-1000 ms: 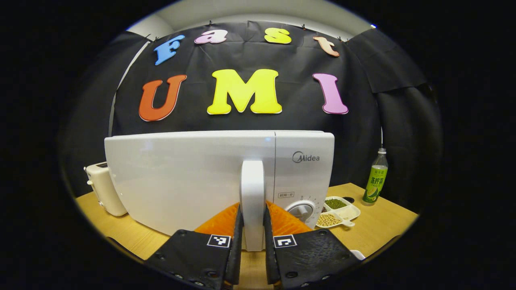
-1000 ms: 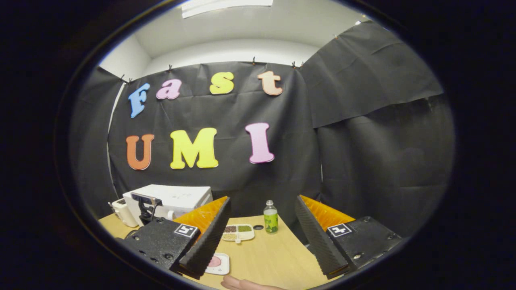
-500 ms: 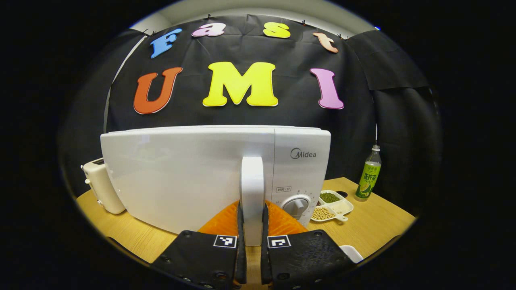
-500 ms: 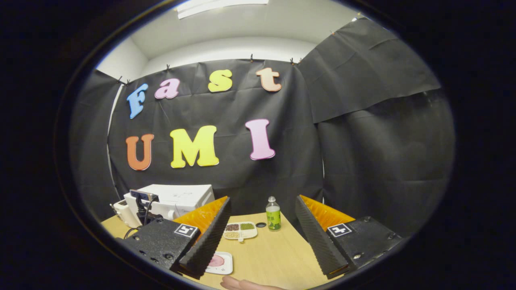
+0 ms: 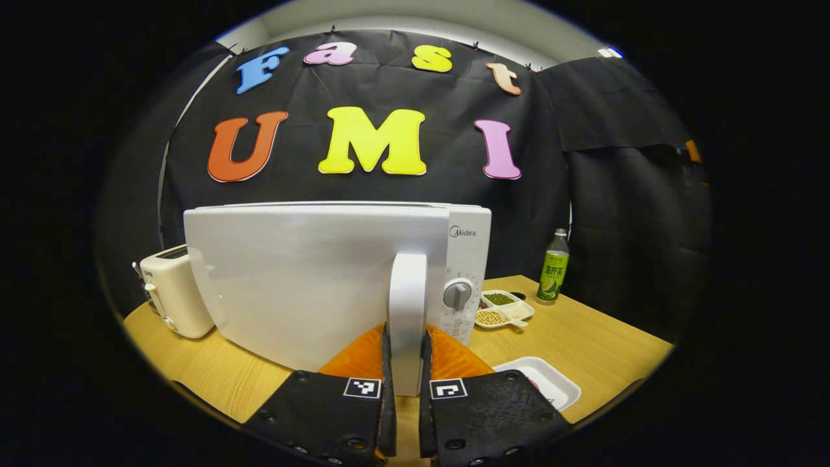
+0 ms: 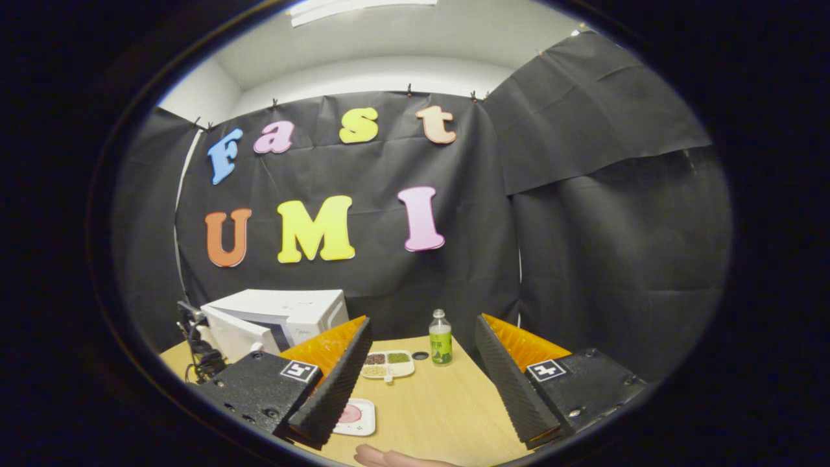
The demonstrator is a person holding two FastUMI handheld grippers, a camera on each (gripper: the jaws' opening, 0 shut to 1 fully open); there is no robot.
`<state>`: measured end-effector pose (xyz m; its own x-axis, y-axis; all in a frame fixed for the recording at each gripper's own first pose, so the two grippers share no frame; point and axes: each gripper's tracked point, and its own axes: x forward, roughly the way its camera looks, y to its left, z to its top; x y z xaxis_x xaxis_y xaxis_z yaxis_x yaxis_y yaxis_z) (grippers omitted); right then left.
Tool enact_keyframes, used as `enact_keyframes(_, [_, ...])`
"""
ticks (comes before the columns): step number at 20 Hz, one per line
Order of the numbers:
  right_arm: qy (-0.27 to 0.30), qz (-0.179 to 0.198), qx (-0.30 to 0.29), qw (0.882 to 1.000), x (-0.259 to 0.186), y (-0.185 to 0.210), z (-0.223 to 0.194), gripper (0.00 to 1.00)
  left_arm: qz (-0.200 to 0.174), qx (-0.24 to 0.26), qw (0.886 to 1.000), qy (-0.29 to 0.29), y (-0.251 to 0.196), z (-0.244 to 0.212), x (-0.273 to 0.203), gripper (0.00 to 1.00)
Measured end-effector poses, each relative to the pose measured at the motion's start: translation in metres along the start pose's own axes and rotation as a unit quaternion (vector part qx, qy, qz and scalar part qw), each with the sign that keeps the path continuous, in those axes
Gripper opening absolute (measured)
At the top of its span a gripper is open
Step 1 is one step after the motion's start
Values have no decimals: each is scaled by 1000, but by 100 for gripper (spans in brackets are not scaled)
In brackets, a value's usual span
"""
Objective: Open the microwave oven with the left hand, put the food in, and close the microwave oven.
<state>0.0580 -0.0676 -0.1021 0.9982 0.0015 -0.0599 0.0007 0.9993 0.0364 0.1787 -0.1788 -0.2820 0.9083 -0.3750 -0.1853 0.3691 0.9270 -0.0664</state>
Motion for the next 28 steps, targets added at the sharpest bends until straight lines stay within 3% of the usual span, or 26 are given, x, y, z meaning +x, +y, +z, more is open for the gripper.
enact_keyframes(8, [0, 13, -7, 1000, -40, 25, -6, 94, 10, -3, 1000, -7, 46, -15, -92, 13])
enact_keyframes(9, [-1, 17, -8, 1000, -45, 30, -6, 100, 14, 0, 1000, -8, 54, -14, -101, 13])
enact_keyframes(10, [-3, 21, -10, 1000, -50, 34, -6, 94, 18, 2, 1000, -7, 62, -17, -110, 13])
enact_keyframes(11, [-3, 23, -12, 1000, -56, 37, -8, 94, 23, 1, 1000, -7, 71, -19, -118, 13])
enact_keyframes(15, [-6, 44, -12, 999, -76, 57, -7, 94, 58, 1, 998, -6, 109, -26, -153, 13])
enact_keyframes(16, [-5, 47, -14, 999, -78, 59, -10, 94, 79, 5, 997, -18, 124, -22, -167, 5])
enact_keyframes(17, [0, 52, -16, 999, -82, 63, -13, 94, 104, 13, 994, -34, 142, -15, -182, 45])
enact_keyframes(18, [5, 61, -16, 998, -86, 69, -16, 100, 128, 20, 991, -44, 158, -11, -196, 50])
enact_keyframes(19, [9, 68, -13, 998, -89, 73, -18, 100, 143, 20, 988, -49, 170, -8, -211, 63])
enact_keyframes(20, [12, 75, -12, 997, -91, 76, -19, 94, 154, 14, 987, -48, 180, -9, -223, 87])
enact_keyframes(21, [12, 76, -14, 997, -92, 77, -20, 94, 163, 10, 986, -44, 185, -9, -235, 89])
enact_keyframes(22, [11, 75, -19, 997, -92, 76, -21, 94, 174, 8, 984, -41, 194, -8, -248, 80])
enact_keyframes(23, [11, 73, -24, 997, -91, 77, -21, 94, 179, 6, 983, -38, 197, -6, -258, 94])
enact_keyframes(24, [13, 70, -28, 997, -89, 77, -24, 94, 184, 3, 982, -34, 199, -4, -266, 83])
enact_keyframes(25, [17, 69, -31, 997, -87, 78, -26, 100, 186, 1, 982, -33, 200, -1, -274, 83])
enact_keyframes(26, [20, 69, -31, 997, -85, 80, -27, 94, 188, -1, 982, -34, 200, 3, -281, 94])
enact_keyframes(28, [28, 71, -30, 997, -80, 83, -30, 100, 193, -8, 980, -40, 200, 14, -291, 95])
